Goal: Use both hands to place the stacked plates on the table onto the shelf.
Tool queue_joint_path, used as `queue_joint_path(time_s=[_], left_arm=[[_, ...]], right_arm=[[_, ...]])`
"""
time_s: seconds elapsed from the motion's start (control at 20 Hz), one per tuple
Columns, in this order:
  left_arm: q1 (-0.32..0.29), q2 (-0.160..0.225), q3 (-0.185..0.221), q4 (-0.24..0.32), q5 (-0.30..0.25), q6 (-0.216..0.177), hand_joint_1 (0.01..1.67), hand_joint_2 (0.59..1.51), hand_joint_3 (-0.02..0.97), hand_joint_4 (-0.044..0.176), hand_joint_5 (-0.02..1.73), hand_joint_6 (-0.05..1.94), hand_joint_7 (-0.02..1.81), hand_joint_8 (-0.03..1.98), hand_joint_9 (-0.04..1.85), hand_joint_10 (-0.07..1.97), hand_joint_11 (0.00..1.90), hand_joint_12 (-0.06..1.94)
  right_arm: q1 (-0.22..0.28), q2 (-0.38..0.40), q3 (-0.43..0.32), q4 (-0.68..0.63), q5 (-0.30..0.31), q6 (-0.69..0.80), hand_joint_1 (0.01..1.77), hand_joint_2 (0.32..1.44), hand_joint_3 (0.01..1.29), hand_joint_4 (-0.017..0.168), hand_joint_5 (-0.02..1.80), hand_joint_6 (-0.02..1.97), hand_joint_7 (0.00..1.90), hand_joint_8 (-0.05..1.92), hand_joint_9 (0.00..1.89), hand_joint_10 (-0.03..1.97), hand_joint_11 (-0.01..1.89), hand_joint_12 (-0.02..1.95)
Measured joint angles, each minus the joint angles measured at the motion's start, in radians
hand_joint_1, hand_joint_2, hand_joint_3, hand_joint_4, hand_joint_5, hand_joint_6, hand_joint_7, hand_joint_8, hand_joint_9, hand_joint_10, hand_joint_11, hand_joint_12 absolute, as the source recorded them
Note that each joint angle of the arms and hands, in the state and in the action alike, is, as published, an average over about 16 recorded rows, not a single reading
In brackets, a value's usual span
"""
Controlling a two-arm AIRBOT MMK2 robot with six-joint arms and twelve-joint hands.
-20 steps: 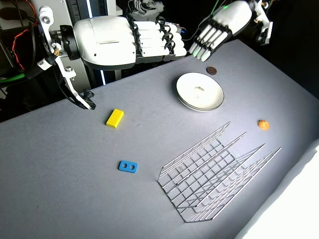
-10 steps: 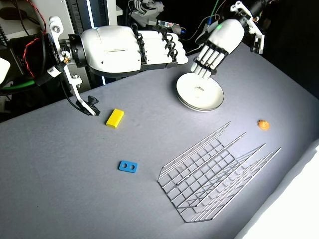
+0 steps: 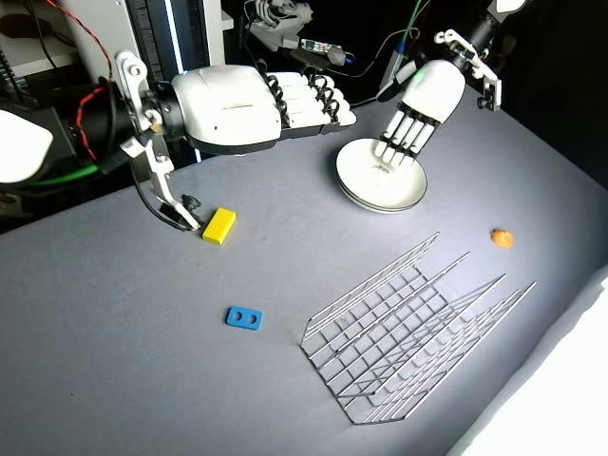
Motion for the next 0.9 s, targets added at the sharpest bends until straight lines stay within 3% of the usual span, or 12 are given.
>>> queue_joint_path(time_s=[0.25,0.55,0.9], left_arm=[[0.032,-0.017,0.019,-0.048,0.051,0.000,0.02,1.108,0.010,-0.002,0.15,-0.01,0.15,0.01,0.13,0.00,0.06,0.09],[0.060,-0.031,0.038,-0.080,0.071,0.000,0.01,1.107,0.010,-0.005,0.14,-0.02,0.14,0.00,0.13,0.00,0.04,0.08],[0.086,-0.043,0.018,-0.123,0.077,0.000,0.01,1.106,0.009,-0.009,0.12,-0.02,0.12,-0.01,0.11,0.00,0.04,0.08]], right_arm=[[0.011,-0.058,0.030,-0.006,-0.047,-0.023,1.07,0.98,0.02,-0.003,0.02,0.02,0.02,0.01,0.02,0.00,0.02,-0.01],[0.022,-0.115,0.057,0.000,-0.111,-0.062,1.04,0.99,0.02,-0.002,0.02,0.02,0.02,0.01,0.02,0.00,0.02,-0.01],[0.031,-0.156,0.080,0.011,-0.152,-0.115,1.05,0.99,0.02,0.001,0.02,0.02,0.02,0.01,0.01,0.00,0.02,-0.01]])
